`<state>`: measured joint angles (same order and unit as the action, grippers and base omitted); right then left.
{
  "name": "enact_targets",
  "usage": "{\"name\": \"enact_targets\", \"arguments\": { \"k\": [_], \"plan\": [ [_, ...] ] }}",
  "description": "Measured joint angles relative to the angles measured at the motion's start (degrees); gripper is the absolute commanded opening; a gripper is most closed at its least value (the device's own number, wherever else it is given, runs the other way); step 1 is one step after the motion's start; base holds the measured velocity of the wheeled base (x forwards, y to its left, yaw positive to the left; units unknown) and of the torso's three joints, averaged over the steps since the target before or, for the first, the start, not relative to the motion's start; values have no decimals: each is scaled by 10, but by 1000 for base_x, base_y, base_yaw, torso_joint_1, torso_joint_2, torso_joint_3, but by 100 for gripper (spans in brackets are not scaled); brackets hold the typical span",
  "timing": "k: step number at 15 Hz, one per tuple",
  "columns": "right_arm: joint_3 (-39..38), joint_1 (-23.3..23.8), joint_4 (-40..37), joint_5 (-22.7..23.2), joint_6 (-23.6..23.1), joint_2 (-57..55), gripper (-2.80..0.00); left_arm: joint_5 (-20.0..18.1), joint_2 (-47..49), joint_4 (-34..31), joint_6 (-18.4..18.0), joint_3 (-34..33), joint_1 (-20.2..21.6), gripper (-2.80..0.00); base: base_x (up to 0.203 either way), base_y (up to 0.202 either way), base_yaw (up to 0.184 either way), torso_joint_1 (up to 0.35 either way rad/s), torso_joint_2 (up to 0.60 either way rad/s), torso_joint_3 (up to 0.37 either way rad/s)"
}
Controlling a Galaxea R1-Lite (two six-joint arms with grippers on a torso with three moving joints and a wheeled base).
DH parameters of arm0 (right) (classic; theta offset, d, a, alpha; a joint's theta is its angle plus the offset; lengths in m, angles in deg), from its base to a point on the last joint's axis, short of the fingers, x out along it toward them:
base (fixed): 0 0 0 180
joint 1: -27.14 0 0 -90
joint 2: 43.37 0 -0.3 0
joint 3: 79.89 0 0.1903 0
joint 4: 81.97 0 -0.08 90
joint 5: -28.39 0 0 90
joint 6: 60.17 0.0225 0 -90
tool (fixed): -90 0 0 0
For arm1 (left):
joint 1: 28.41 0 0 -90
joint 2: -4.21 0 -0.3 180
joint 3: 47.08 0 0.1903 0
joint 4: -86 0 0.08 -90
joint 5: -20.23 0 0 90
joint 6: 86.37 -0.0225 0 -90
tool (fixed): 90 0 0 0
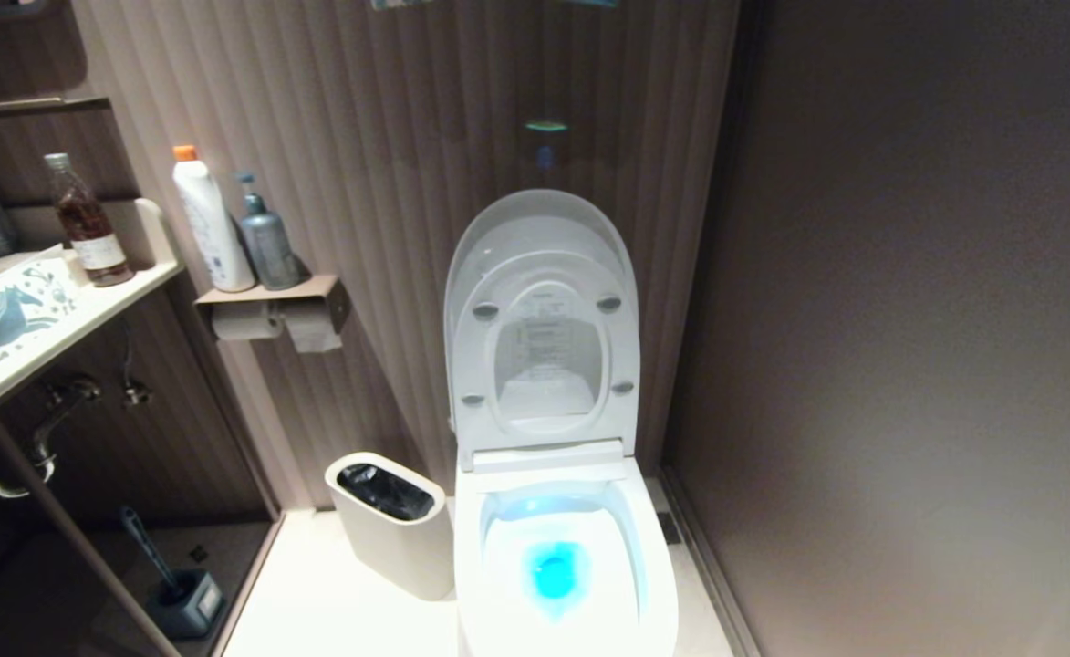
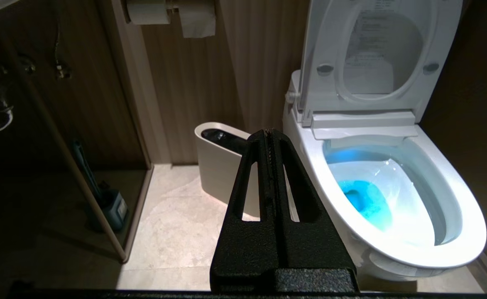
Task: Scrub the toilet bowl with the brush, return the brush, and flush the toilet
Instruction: Press the toilet flush button
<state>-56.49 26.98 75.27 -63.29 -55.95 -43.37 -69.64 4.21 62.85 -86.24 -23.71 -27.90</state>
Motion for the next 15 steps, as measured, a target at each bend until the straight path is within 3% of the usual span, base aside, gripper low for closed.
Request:
{"name": "enact_targets", "arguments": {
  "k": [4,15],
  "plan": [
    [0,0,-1,0,0,0,-280,0,0,-1,0,0,0,-280,0,0,0,150,-74,-41],
    [0,0,-1,0,-2,0,-280,0,0,-1,0,0,0,-280,0,0,0,3,-2,0]
  ]
}}
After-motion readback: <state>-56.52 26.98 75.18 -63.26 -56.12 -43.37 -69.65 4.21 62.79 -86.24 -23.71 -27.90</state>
